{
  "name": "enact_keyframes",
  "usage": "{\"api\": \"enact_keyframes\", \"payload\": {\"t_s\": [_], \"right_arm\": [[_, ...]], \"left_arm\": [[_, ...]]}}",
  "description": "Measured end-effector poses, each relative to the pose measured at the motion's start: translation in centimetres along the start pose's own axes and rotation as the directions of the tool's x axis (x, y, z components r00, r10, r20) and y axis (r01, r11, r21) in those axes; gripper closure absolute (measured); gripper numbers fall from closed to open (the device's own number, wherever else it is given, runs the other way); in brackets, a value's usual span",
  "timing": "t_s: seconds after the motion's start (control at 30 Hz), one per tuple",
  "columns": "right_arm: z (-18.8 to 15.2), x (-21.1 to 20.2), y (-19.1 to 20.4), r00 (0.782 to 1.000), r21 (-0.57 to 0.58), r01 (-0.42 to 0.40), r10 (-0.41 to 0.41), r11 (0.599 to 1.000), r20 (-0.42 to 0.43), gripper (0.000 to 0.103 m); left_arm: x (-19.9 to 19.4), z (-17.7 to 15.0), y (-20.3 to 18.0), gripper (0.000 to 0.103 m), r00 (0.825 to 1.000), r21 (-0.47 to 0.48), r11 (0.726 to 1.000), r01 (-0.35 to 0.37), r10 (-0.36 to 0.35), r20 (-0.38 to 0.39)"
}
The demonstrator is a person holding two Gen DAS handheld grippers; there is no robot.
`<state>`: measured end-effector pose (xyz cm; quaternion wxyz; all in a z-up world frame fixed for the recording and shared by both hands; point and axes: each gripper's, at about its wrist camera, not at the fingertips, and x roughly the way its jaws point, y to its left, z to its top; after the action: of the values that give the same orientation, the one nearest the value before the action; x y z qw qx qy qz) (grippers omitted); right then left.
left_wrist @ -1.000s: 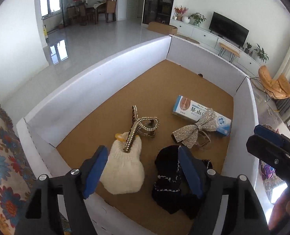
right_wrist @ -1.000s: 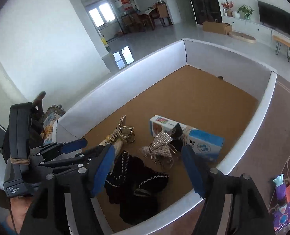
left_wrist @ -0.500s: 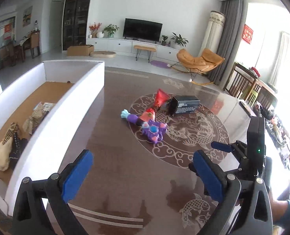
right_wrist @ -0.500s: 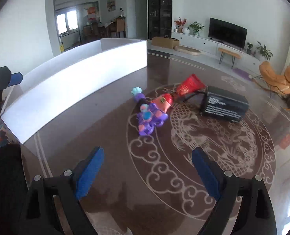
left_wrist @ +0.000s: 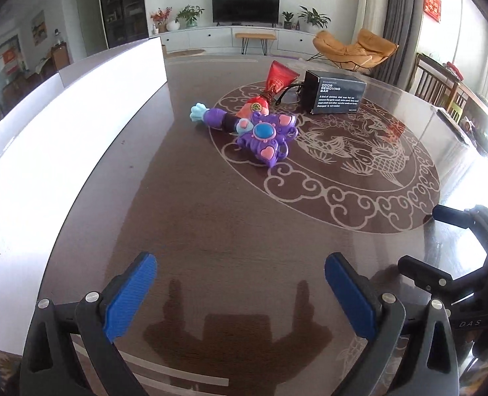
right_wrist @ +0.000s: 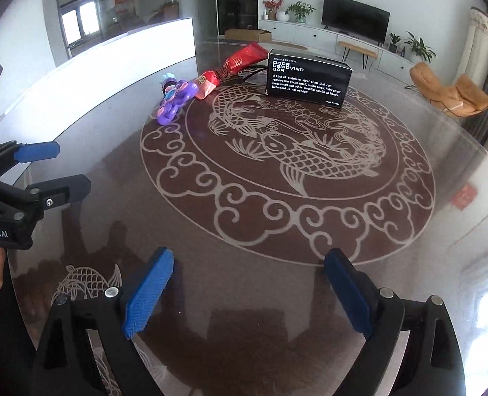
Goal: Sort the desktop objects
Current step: 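Move both open tools back over the table toward the purple toy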
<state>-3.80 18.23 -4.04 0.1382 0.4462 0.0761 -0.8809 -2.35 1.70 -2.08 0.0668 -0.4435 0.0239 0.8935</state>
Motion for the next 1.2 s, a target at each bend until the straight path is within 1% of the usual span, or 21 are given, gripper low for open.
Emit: {"api": "enact_keyframes", "payload": {"t_s": [0.17,0.33,0.43,0.57,1.07,1.2], "right_arm": [[-0.1,0.2,-0.1,1.000,0.011,0.007,-0.007,1.000,-0.007,0.001],[-0.1,0.3,-0.2,1.000,0.014,0.008,-0.008,1.000,-0.007,0.000],[-0.1,0.3,-0.2,1.000,0.014,0.008,-0.008,1.000,-0.008,0.000],[-0.1,0.3,-0.3,1.000,0.014,0.008,-0.008,1.000,-0.008,0.000],[-0.1,0.4,-0.3,1.000,0.019,0.014,-0.014,1.000,-0.011,0.000],[1.5,1.6,-0.4,0.999,0.053,0.037,-0.036,0.998,-0.023,0.000]], "left_arm": [[0.8,-0.3,0.7,0.000,0.999,-0.030,0.999,-0.010,0.009,-0.046],[1.5,-0.6,1.5,0.000,0.997,-0.071,0.997,-0.028,0.023,-0.080],[1.5,-0.9,1.8,0.000,0.996,-0.084,0.996,-0.043,0.037,-0.080],[1.7,-1.1,1.5,0.000,0.994,-0.068,0.995,-0.078,0.072,-0.085],[1.3,-1.1,1.6,0.000,0.995,-0.077,0.994,-0.083,0.079,-0.058],[1.3,-1.2,1.7,0.000,0.996,-0.079,0.993,-0.083,0.079,-0.052]]}}
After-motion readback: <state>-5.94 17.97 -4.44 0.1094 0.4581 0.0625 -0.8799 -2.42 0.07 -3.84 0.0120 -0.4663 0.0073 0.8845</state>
